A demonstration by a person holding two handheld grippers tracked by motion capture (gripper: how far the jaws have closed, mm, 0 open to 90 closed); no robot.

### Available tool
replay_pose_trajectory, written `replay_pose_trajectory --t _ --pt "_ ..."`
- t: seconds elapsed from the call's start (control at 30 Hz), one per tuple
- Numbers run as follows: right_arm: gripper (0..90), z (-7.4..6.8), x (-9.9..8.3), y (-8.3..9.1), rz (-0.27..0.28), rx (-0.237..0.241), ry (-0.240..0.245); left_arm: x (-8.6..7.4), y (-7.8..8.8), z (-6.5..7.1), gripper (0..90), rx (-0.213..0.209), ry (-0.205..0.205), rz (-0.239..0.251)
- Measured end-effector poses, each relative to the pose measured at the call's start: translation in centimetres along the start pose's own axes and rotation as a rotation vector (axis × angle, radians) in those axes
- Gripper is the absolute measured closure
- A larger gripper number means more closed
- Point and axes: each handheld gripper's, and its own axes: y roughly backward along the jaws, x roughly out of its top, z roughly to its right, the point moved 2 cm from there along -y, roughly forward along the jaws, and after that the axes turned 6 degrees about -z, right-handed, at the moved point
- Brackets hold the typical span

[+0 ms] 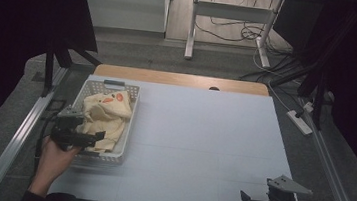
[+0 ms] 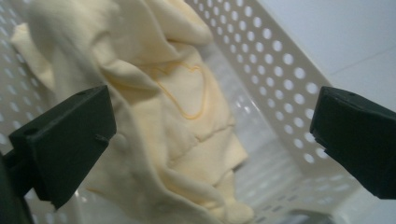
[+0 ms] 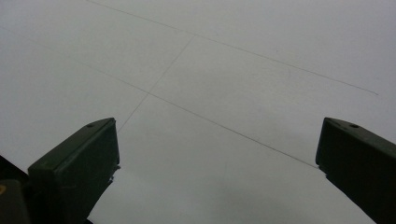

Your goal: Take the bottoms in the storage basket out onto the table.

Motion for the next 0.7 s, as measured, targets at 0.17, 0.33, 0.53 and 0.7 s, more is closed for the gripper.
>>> replay_pose_trajectory --t 0.17,0.33,0.53,0.7 --pt "0.0 0.0 0.0 0.0 0.000 0.003 0.000 0.7 -0.4 -1.1 0.0 -0.004 0.025 -0.012" --pt "0.0 0.0 0.0 0.0 -0.002 0.003 0.001 1.4 -0.9 -1.9 0.0 -0.002 0.042 -0.034" --pt "0.0 0.0 0.0 0.0 -0.003 0.004 0.001 2.4 -1.8 -2.6 0.0 -0.002 0.063 -0.063" --pt "0.0 0.0 0.0 0.0 -0.003 0.005 0.003 3.3 -2.7 -3.1 0.0 0.009 0.082 -0.088"
